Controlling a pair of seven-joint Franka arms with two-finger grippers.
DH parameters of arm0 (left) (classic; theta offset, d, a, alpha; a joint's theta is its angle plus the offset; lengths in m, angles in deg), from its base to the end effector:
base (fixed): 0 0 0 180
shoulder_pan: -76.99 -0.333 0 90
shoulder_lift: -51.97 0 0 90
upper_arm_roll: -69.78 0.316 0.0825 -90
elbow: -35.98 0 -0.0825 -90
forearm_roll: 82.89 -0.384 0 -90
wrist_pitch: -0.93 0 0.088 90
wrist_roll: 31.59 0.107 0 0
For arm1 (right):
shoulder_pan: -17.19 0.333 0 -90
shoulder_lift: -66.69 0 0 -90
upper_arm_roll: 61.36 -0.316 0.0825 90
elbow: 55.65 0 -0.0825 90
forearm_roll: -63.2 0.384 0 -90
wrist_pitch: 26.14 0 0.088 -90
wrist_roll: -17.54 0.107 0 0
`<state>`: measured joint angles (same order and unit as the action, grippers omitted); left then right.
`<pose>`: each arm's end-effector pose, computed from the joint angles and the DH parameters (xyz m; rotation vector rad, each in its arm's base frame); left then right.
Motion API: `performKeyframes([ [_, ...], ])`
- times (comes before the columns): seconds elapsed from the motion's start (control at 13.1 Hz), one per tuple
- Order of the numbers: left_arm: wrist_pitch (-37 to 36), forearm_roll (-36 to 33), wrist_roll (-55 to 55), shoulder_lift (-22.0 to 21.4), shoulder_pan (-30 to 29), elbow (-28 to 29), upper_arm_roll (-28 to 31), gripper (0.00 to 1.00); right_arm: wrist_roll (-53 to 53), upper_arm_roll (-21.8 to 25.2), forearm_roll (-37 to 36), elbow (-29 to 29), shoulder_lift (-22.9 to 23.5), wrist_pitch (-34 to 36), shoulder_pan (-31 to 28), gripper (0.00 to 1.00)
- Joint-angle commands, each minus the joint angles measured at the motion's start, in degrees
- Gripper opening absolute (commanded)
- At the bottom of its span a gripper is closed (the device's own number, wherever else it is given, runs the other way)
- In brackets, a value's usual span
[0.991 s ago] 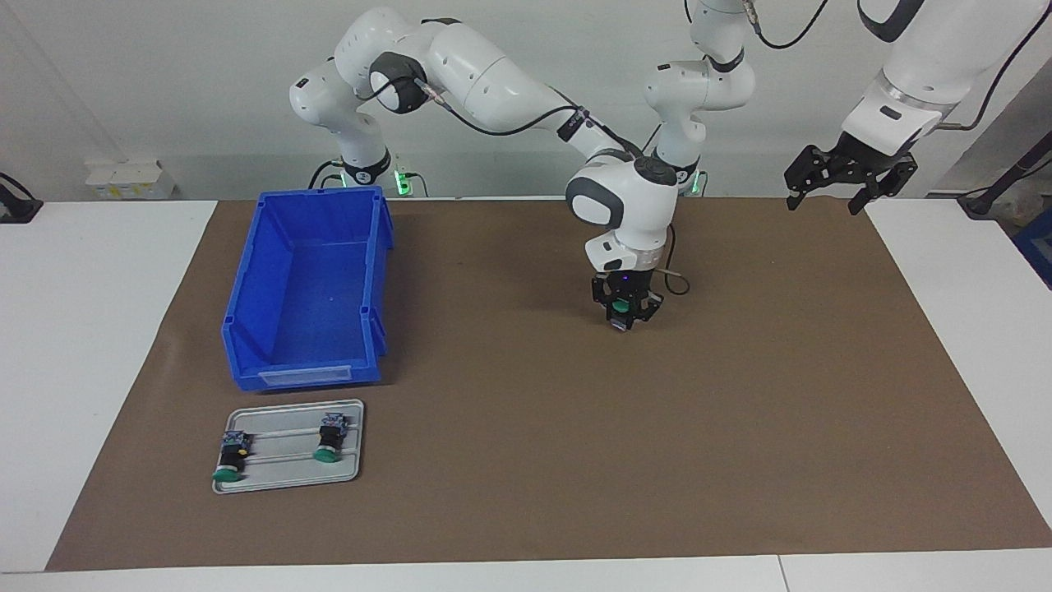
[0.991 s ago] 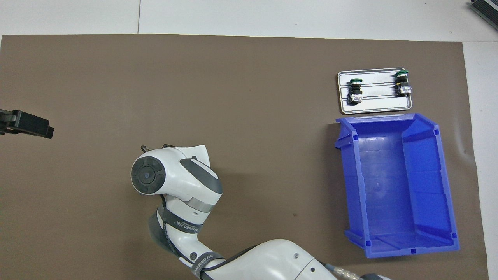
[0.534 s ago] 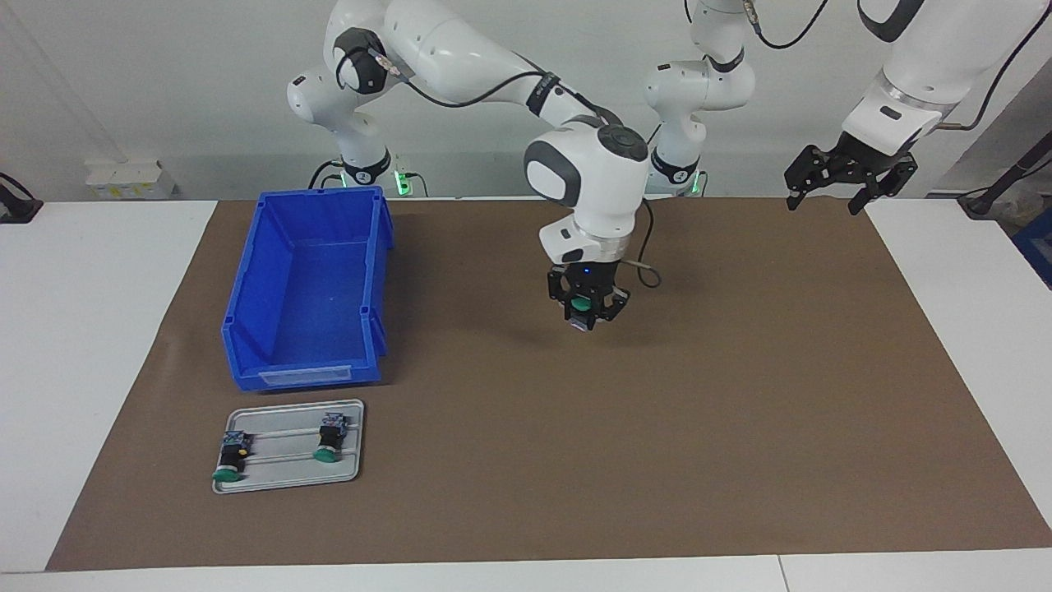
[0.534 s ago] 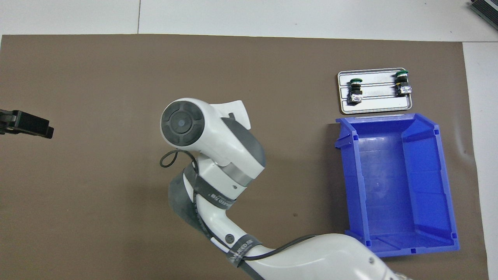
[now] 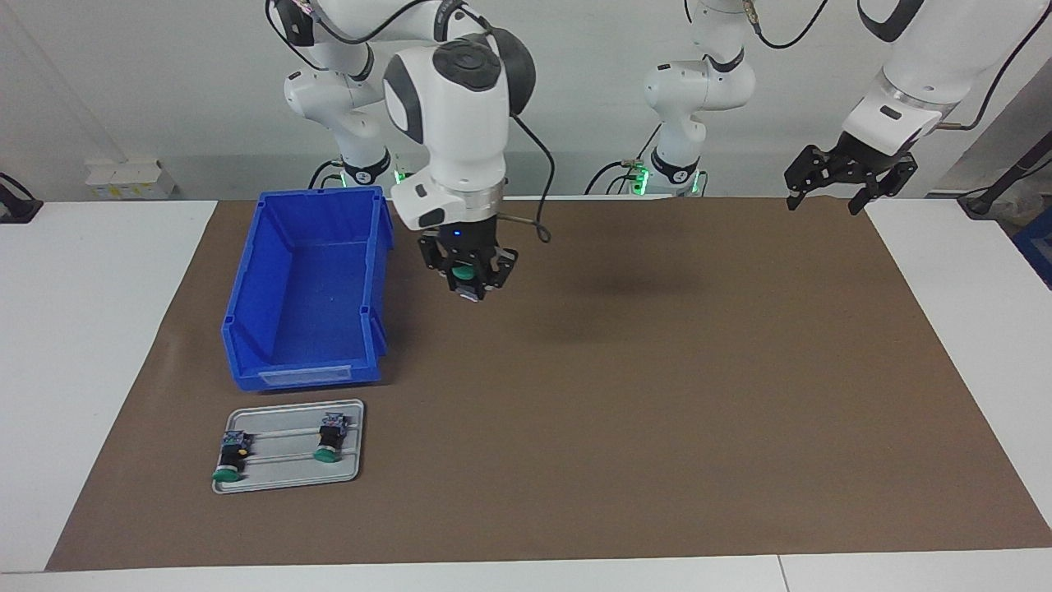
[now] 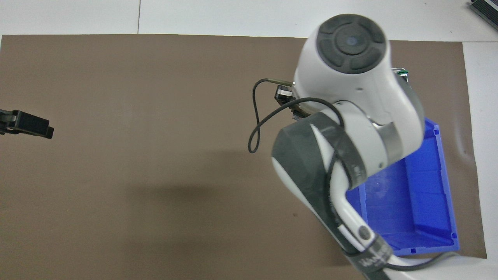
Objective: Place and press button with both arms
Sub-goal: 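Carry the button with the right gripper over the blue bin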
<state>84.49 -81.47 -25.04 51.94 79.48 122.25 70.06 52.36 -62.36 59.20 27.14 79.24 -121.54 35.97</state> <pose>0.5425 -0.0238 0.6456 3.1050 -0.2413 -0.0713 0.5930 0.2048 0.5633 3.0580 -0.3942 0.0480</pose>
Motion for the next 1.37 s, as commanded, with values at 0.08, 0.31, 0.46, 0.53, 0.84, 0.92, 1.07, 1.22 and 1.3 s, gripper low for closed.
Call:
performKeyframes([
  [0.08,0.91,0.60,0.39,-1.64,-0.12,2.06,0.25,1.00,-14.66,-0.93,2.07,19.56,-14.28,-4.87,-9.61,0.10],
  [0.31,0.91,0.60,0.39,-1.73,-0.12,2.06,0.25,1.00,-23.80,-0.84,3.30,30.73,-19.39,-12.93,-16.11,0.09],
  [0.46,0.91,0.60,0.39,-1.64,-0.12,2.06,0.25,1.00,-30.14,-0.67,3.30,38.12,-22.21,-19.97,-19.20,0.09],
  [0.53,0.91,0.60,0.39,-1.64,-0.12,2.06,0.25,1.00,-31.12,-0.67,3.30,40.06,-22.56,-21.91,-19.99,0.09],
  [0.84,0.91,0.60,0.39,-1.64,-0.12,2.06,0.25,1.00,-32.72,-0.58,3.30,46.66,-20.47,-33.95,-21.50,0.09],
  [0.92,0.91,0.60,0.39,-1.64,-0.12,2.06,0.25,1.00,-32.80,-0.58,3.30,47.02,-19.07,-36.06,-21.58,0.09],
  [1.07,0.91,0.60,0.39,-1.64,-0.12,2.06,0.25,1.00,-32.89,-0.58,3.21,47.11,-14.94,-40.63,-22.28,0.09],
  [1.22,0.91,0.60,0.39,-1.64,-0.12,2.06,0.25,1.00,-32.80,-0.58,3.21,48.69,-12.04,-46.69,-22.20,0.09],
  [1.3,0.91,0.60,0.39,-1.64,-0.12,2.06,0.25,1.00,-32.80,-0.58,3.21,49.04,-10.54,-49.16,-22.29,0.10],
])
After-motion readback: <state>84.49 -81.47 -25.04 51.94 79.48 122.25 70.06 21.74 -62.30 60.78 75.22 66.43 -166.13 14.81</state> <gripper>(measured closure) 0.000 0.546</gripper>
